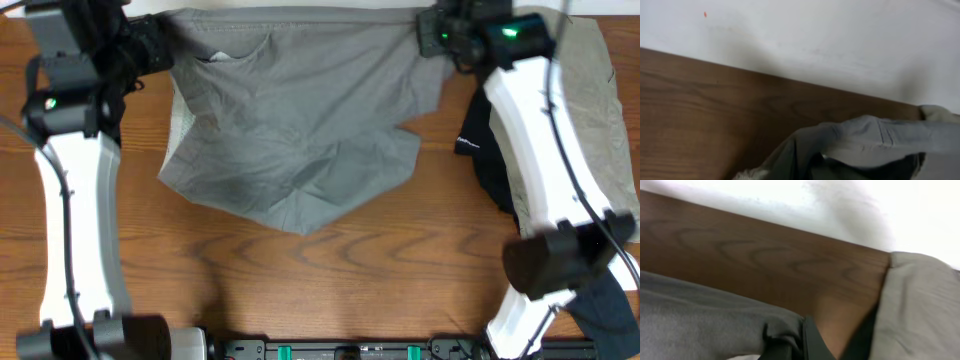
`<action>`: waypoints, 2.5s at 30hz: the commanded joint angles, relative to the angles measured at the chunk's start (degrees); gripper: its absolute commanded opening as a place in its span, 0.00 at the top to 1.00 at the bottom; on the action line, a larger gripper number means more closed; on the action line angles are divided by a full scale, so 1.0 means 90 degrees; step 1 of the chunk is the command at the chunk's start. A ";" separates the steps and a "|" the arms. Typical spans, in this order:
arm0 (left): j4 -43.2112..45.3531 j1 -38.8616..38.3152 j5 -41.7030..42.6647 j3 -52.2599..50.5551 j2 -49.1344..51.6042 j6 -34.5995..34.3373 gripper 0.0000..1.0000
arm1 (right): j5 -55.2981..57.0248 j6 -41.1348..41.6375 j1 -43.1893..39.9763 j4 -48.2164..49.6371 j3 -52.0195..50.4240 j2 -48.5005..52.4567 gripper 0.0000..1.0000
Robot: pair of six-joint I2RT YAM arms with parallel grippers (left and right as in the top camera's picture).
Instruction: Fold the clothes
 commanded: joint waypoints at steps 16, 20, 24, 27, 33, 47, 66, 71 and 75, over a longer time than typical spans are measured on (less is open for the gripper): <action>0.2047 -0.0561 -0.1010 0.0090 0.2484 0.0381 0.94 | 0.0396 0.0002 -0.0306 0.3264 0.0027 0.2769 0.98; 0.2441 -0.0629 -0.1090 0.0090 0.2788 0.0376 0.89 | 0.0393 0.0002 -0.0304 0.4061 0.0027 0.3113 0.33; 0.2793 -0.0634 -0.1426 0.0100 0.2820 0.0374 0.01 | 0.0403 0.0002 -0.0294 0.4561 0.0034 0.3126 0.01; 0.2822 -0.0631 -0.1899 0.0231 0.2667 0.0376 0.02 | 0.0401 0.0002 -0.0294 0.4619 0.0119 0.2960 0.02; 0.2193 -0.0639 -0.2013 0.0291 0.1938 0.0372 0.02 | 0.0090 0.0000 -0.0282 0.3638 0.0170 0.2113 0.01; -0.2667 -0.0644 -0.2013 0.0262 0.0639 0.0374 0.02 | -0.2572 0.0435 -0.0199 -0.1586 0.0168 0.0248 0.07; -0.1234 -0.0024 -0.2016 -0.2482 0.0809 0.0374 0.06 | -0.2127 0.1178 0.1435 -0.2465 -0.1775 0.0287 0.20; -0.0483 -0.0024 -0.2016 -0.2948 0.1056 0.0372 0.18 | -0.2460 0.1180 0.1812 -0.2171 -0.2256 0.0287 0.23; -0.0379 -0.0024 -0.2016 -0.2982 0.1389 0.0352 0.29 | -0.2344 0.1345 0.2108 -0.1999 -0.2567 0.0287 0.23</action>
